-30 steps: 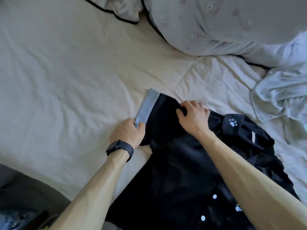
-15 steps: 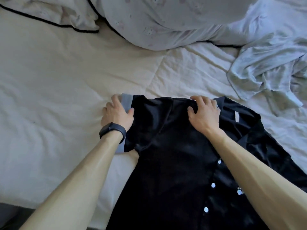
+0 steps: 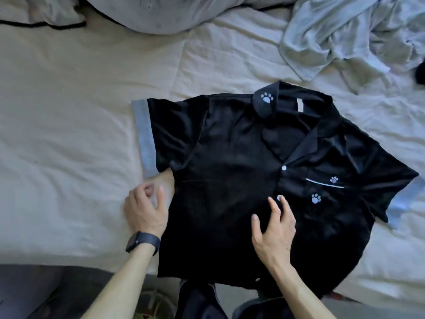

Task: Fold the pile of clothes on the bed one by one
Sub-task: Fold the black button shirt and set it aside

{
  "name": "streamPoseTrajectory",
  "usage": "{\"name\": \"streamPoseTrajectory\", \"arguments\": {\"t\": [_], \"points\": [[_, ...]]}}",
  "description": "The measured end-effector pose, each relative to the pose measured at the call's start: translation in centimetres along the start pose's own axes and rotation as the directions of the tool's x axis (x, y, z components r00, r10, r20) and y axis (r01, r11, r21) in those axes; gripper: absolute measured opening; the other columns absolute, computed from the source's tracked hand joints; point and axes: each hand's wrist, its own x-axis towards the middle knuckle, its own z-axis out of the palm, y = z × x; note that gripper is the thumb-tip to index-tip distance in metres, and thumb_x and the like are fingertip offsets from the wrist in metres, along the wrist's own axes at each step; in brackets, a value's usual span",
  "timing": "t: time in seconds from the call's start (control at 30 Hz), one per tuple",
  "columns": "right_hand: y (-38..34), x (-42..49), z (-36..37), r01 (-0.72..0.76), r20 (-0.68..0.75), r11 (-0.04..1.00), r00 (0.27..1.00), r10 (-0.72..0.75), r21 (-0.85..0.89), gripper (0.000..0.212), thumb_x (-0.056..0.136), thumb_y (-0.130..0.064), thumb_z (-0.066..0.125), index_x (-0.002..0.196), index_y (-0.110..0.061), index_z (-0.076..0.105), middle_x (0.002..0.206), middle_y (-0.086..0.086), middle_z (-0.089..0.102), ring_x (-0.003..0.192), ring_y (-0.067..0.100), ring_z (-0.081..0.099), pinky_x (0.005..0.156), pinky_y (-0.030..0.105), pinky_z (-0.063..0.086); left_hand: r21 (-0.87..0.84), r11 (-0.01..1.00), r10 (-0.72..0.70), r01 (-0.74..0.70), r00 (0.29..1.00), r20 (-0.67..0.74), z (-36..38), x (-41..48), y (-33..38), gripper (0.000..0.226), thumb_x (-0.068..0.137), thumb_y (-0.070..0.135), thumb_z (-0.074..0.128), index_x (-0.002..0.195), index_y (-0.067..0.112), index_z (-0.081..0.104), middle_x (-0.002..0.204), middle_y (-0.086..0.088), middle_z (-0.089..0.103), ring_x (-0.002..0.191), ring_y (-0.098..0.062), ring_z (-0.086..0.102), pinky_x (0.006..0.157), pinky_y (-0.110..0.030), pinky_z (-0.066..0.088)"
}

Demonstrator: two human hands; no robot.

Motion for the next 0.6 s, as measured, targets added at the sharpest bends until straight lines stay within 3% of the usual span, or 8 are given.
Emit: {"name": "streamPoseTrajectory", "arguments": {"t": [0.07, 0.13, 0.23, 0.3, 0.4, 0.47, 0.5, 0.6], "points": [[4.3, -5.0, -1.1, -0.175, 0.012, 0.984, 0.984, 0.176, -0.033, 0.060, 0.088, -0.035, 0.068, 0.140, -0.011, 0.052, 0.156, 0.017, 0.035, 0.137, 0.039, 0.038, 0.106, 0.058, 0.038, 0.013, 1.000, -0.010, 0.009, 0.997, 0.078, -0.1, -5.2, -0.5, 0.050, 0.089, 0.052, 0.049, 0.104, 0.005, 0.062, 0.093, -0.010, 0.063, 0.084, -0.033, 0.057, 0.079, -0.045, 0.044], [8.0, -8.5, -2.2, -0.391, 0.010, 0.920, 0.920, 0.392, -0.032, 0.065, 0.086, -0.031, 0.075, 0.142, -0.009, 0.050, 0.155, 0.018, 0.034, 0.136, 0.044, 0.038, 0.107, 0.061, 0.036, 0.012, 0.996, -0.091, 0.090, 0.979, 0.180, -0.3, -9.3, -0.7, 0.055, 0.088, 0.056, 0.052, 0.107, 0.006, 0.061, 0.098, -0.011, 0.064, 0.090, -0.033, 0.059, 0.081, -0.044, 0.047], [12.1, -11.0, -4.0, -0.665, 0.018, 0.746, 0.747, 0.665, 0.043, 0.078, 0.085, -0.039, 0.069, 0.148, -0.003, 0.040, 0.156, 0.022, 0.032, 0.141, 0.044, 0.031, 0.115, 0.056, 0.027, 0.117, 0.954, -0.299, 0.275, 0.890, 0.344, -0.4, -13.7, -1.4, 0.050, 0.089, 0.056, 0.062, 0.114, 0.013, 0.059, 0.111, -0.010, 0.066, 0.103, -0.035, 0.062, 0.089, -0.046, 0.051], [14.7, -11.5, -5.0, -0.780, 0.069, 0.615, 0.624, 0.778, 0.115, 0.084, 0.086, -0.027, 0.076, 0.153, -0.003, 0.032, 0.157, 0.023, 0.030, 0.144, 0.042, 0.028, 0.118, 0.052, 0.023, 0.157, 0.925, -0.380, 0.346, 0.833, 0.403, -0.6, -15.5, -2.3, 0.041, 0.087, 0.057, 0.063, 0.105, 0.021, 0.058, 0.105, -0.006, 0.068, 0.099, -0.035, 0.064, 0.087, -0.046, 0.052], [19.6, -11.7, -5.0, -0.841, 0.250, 0.503, 0.540, 0.804, 0.198, 0.089, 0.079, -0.027, 0.084, 0.151, -0.009, 0.033, 0.150, 0.019, 0.044, 0.139, 0.041, 0.039, 0.115, 0.051, 0.034, 0.264, 0.902, -0.431, 0.341, 0.733, 0.526, -0.6, -17.1, -4.6, 0.055, 0.089, 0.058, 0.063, 0.124, 0.016, 0.062, 0.125, -0.010, 0.065, 0.114, -0.037, 0.060, 0.093, -0.042, 0.049], [22.4, -11.8, -4.3, -0.835, 0.386, 0.498, 0.550, 0.741, 0.235, 0.090, 0.072, -0.040, 0.087, 0.144, -0.011, 0.042, 0.138, 0.014, 0.057, 0.129, 0.036, 0.052, 0.107, 0.051, 0.045, 0.313, 0.907, -0.416, 0.281, 0.704, 0.575, -0.5, -17.5, -5.6, 0.069, 0.090, 0.057, 0.063, 0.138, 0.008, 0.055, 0.142, -0.014, 0.054, 0.128, -0.036, 0.052, 0.102, -0.043, 0.044], [23.5, -12.1, -4.0, -0.826, 0.441, 0.510, 0.561, 0.701, 0.242, 0.085, 0.071, -0.041, 0.088, 0.140, -0.011, 0.048, 0.133, 0.010, 0.062, 0.123, 0.033, 0.058, 0.103, 0.048, 0.048, 0.307, 0.914, -0.400, 0.264, 0.710, 0.579, -0.5, -17.9, -5.9, 0.070, 0.091, 0.054, 0.064, 0.140, 0.005, 0.053, 0.145, -0.015, 0.051, 0.131, -0.035, 0.049, 0.104, -0.043, 0.042], [25.3, -13.6, -4.0, -0.765, 0.538, 0.568, 0.630, 0.560, 0.304, 0.045, 0.083, -0.024, 0.084, 0.124, -0.017, 0.066, 0.114, 0.000, 0.068, 0.104, 0.020, 0.062, 0.091, 0.034, 0.046, 0.280, 0.919, -0.394, 0.279, 0.702, 0.593, -0.9, -18.7, -7.1, 0.078, 0.088, 0.054, 0.069, 0.146, 0.006, 0.047, 0.147, -0.011, 0.051, 0.134, -0.033, 0.049, 0.109, -0.045, 0.042]]}}
